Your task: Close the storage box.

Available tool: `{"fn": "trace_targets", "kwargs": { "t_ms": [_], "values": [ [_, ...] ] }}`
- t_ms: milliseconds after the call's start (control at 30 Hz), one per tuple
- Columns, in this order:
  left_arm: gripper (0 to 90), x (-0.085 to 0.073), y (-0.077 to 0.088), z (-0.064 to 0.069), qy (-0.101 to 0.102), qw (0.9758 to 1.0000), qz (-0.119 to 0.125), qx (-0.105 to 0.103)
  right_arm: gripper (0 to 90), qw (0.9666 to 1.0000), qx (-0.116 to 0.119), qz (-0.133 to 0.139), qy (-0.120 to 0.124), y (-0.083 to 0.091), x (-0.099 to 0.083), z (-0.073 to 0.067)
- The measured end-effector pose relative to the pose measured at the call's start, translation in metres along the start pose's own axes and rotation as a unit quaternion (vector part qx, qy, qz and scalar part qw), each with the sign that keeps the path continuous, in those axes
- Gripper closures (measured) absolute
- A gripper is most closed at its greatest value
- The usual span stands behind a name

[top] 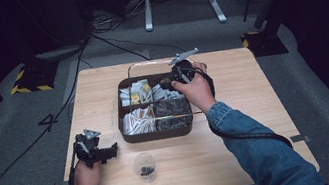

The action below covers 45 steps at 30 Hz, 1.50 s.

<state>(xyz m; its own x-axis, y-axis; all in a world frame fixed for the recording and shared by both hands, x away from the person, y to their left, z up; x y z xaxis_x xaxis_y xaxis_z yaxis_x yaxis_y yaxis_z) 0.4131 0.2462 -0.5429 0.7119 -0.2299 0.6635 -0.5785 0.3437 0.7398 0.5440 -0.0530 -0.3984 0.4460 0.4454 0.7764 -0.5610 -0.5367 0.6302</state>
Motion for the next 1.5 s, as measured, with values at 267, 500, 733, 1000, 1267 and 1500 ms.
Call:
{"fn": "trace_targets", "kwargs": {
  "t_ms": [267, 500, 733, 1000, 1267, 1500],
  "values": [
    [0.1, 0.000, 0.000, 0.000, 0.000, 1.0000, 0.000, 0.001, 58.5, 0.9999, 0.007, -0.005, 0.007, -0.019, 0.002, -0.017],
    [0.1, -0.001, 0.001, 0.001, 0.004, 1.0000, 0.001, 0.001, 58.5, 0.9999, 0.005, -0.007, 0.011, -0.035, 0.000, -0.026],
    [0.1, -0.001, 0.001, 0.001, 0.003, 1.0000, 0.000, 0.001, 58.5, 0.9997, 0.004, -0.018, 0.015, -0.052, -0.008, -0.032],
    [0.0, -0.001, 0.001, 0.001, 0.004, 1.0000, 0.001, 0.001, 58.5, 0.9996, -0.008, -0.025, 0.013, -0.064, -0.013, -0.034],
    [0.0, -0.001, 0.000, 0.001, 0.004, 1.0000, 0.001, 0.001, 58.5, 0.9995, -0.007, -0.029, 0.011, -0.070, -0.020, -0.034],
    [0.0, -0.001, 0.000, 0.001, 0.004, 1.0000, 0.001, 0.001, 58.5, 0.9994, -0.008, -0.032, 0.012, -0.072, -0.024, -0.034]
  ]
}}
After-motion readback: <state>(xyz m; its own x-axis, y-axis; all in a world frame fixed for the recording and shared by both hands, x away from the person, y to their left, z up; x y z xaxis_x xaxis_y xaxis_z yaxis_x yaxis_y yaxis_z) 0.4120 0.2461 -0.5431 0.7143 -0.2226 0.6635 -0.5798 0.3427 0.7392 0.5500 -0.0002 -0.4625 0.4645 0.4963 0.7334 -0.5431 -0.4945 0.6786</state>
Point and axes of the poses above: each handheld gripper's, and its own axes: y roughly backward along the jaws, x roughly out of its top, z roughly to its right, the point moved 5 cm from there along -y, roughly forward along the jaws, and after that the axes turned 7 degrees about -x, right-handed, at the moved point
